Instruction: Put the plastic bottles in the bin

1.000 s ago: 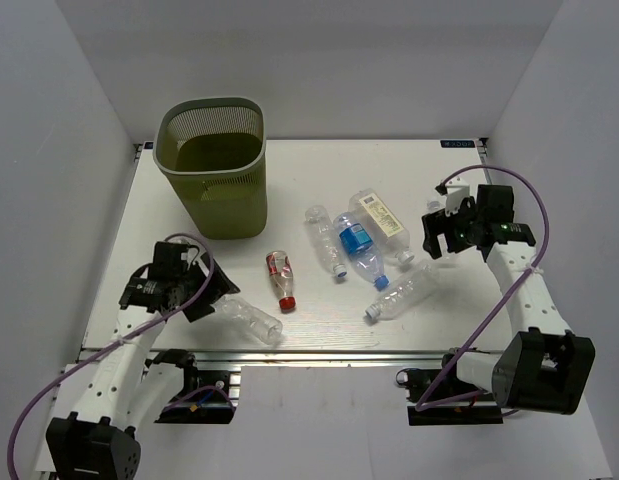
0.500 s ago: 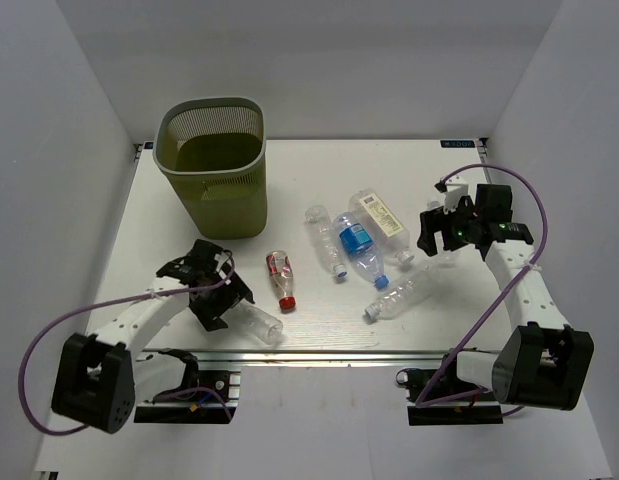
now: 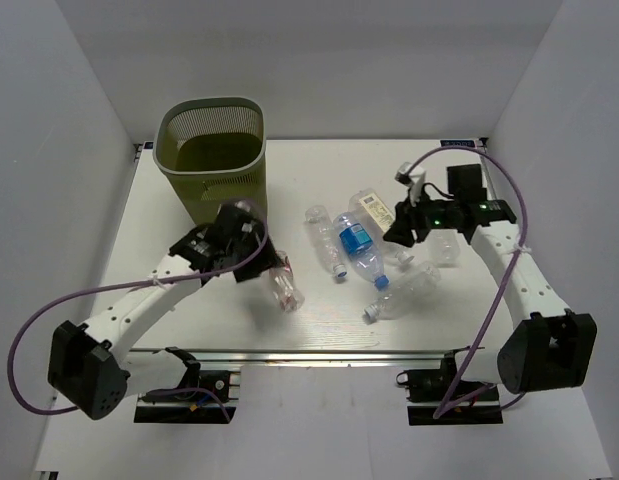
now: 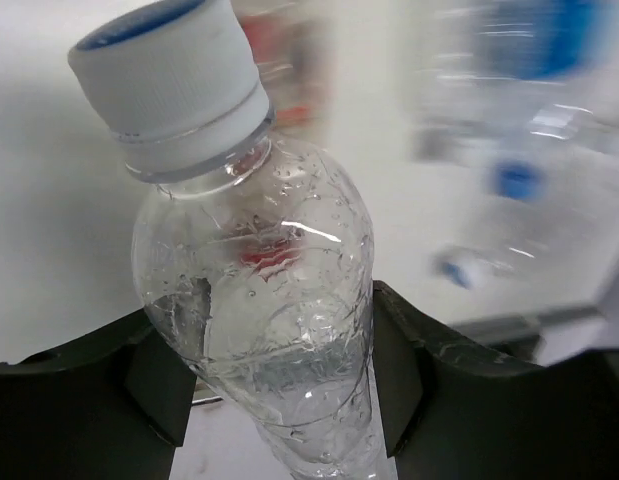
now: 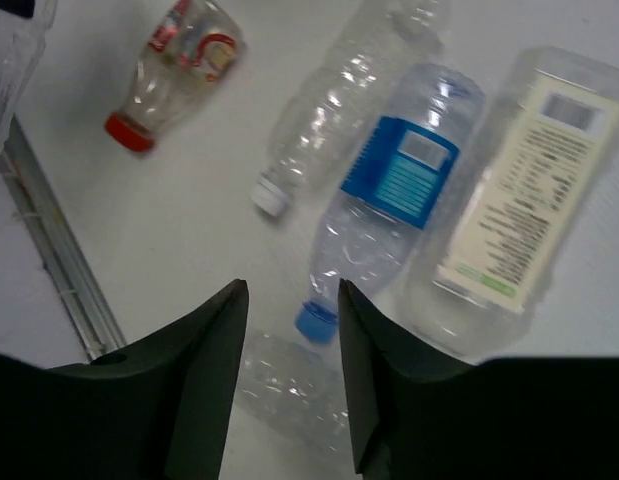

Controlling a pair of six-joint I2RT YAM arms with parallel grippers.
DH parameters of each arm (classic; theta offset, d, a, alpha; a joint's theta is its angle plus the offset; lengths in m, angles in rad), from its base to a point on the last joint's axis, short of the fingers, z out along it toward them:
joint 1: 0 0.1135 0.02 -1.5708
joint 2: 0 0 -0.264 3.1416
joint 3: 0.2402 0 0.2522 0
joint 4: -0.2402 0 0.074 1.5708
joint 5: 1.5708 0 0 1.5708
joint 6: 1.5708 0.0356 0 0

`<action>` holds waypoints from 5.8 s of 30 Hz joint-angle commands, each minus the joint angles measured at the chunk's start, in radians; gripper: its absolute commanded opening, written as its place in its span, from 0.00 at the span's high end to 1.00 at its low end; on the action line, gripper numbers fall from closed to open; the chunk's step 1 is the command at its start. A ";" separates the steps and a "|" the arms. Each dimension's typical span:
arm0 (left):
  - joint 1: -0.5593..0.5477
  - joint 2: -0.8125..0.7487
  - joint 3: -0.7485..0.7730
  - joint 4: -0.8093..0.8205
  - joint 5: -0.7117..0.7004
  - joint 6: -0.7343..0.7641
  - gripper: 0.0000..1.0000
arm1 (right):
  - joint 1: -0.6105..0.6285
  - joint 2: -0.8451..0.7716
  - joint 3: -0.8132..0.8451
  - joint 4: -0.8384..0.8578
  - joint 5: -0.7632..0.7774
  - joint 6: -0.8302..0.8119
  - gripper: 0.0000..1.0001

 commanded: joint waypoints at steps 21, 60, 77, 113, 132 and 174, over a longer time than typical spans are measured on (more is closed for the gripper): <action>0.177 0.583 1.418 -0.143 -0.690 0.444 0.71 | 0.396 0.542 0.421 0.047 0.297 0.423 0.20; -0.131 0.110 0.461 -0.287 0.224 0.587 0.00 | 0.432 0.605 0.743 0.130 0.542 0.379 1.00; -0.198 0.156 0.056 -0.033 -0.344 0.122 0.00 | 0.475 0.692 1.106 0.932 0.239 0.622 1.00; -0.225 0.491 0.013 0.337 -0.302 0.119 0.31 | 0.309 0.193 0.418 0.506 0.286 0.406 0.45; -0.221 0.243 0.768 0.135 -0.629 0.505 0.69 | 0.246 0.295 0.234 0.081 0.339 0.257 0.16; 0.059 -0.042 0.211 0.280 0.505 0.700 0.00 | 0.346 0.567 0.882 0.147 0.416 0.306 0.91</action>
